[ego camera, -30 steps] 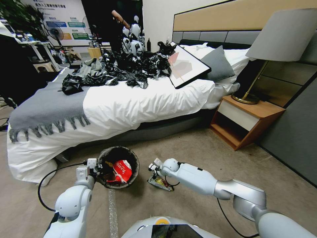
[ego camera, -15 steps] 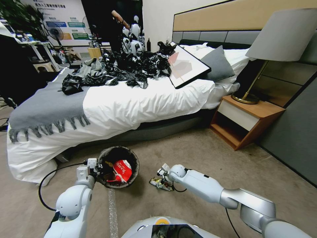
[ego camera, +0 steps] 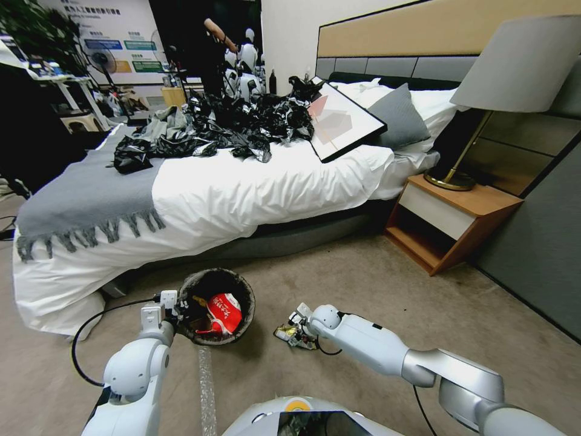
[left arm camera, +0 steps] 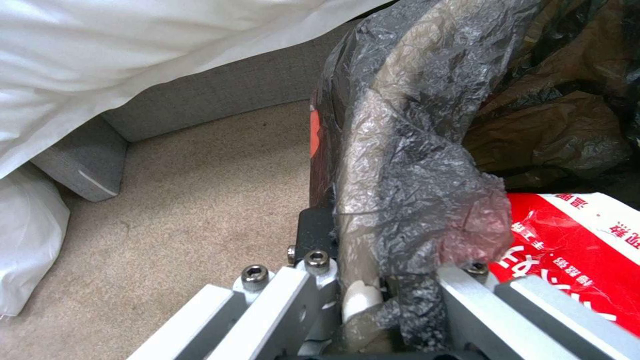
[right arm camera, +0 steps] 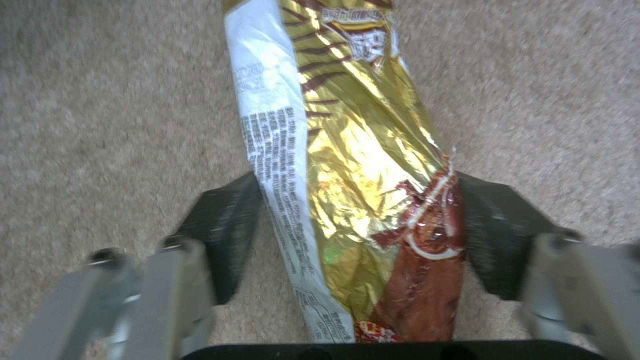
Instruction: Pick up the trash bin, then pick up the garbage from the floor and place it into the trash bin.
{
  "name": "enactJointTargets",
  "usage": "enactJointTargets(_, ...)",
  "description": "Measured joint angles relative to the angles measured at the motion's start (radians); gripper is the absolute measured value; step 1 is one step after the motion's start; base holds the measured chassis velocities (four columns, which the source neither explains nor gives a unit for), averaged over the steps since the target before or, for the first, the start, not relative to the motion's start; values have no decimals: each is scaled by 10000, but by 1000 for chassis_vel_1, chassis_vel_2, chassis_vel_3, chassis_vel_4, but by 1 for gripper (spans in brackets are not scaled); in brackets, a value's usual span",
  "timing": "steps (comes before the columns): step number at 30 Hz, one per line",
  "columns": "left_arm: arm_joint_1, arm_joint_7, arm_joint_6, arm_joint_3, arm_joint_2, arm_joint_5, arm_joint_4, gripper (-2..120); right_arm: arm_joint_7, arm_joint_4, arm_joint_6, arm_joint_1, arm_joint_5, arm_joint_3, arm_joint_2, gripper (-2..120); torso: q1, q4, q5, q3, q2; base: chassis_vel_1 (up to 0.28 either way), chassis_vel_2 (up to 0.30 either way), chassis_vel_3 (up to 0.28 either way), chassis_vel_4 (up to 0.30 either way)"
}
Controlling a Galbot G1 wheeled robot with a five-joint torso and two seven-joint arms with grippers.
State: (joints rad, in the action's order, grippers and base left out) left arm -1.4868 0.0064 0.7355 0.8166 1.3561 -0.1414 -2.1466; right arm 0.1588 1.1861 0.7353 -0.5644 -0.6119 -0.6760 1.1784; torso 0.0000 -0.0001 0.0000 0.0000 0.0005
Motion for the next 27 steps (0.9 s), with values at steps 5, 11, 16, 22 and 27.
enactJointTargets(5, 8, 1, 0, 0, 13, 4, 10, 0, 21, -9, -1, -12, 38, 32, -33, 41, 0, -2, -1, 0, 0, 0, 0, 0, 0)
enactJointTargets(11, 14, 6, 0, 2, -1, 24, 13, 0, 29, 66, -2, -43, 54, 45, -81, 14, 0, -1, 0, 0, 0, 0, 0, 0, 0)
enactJointTargets(16, 19, 9, 0, 6, -3, 64, 13, 0, 30, 151, 0, -23, 34, 55, -78, 1, 0, 1, 0, 0, -1, 0, 0, 0, 0)
enactJointTargets(22, 19, 16, 0, 5, 2, 90, 18, 0, -65, 451, 2, -7, -102, 364, -189, 0, 0, 0, 1, 0, 0, 0, 0, 0, 0)
enactJointTargets(27, 6, 25, 0, 17, -29, 101, 17, 0, -414, 1070, 2, -30, -550, 837, -463, 0, 0, 0, 1, 1, -1, 0, 0, 0, 0)
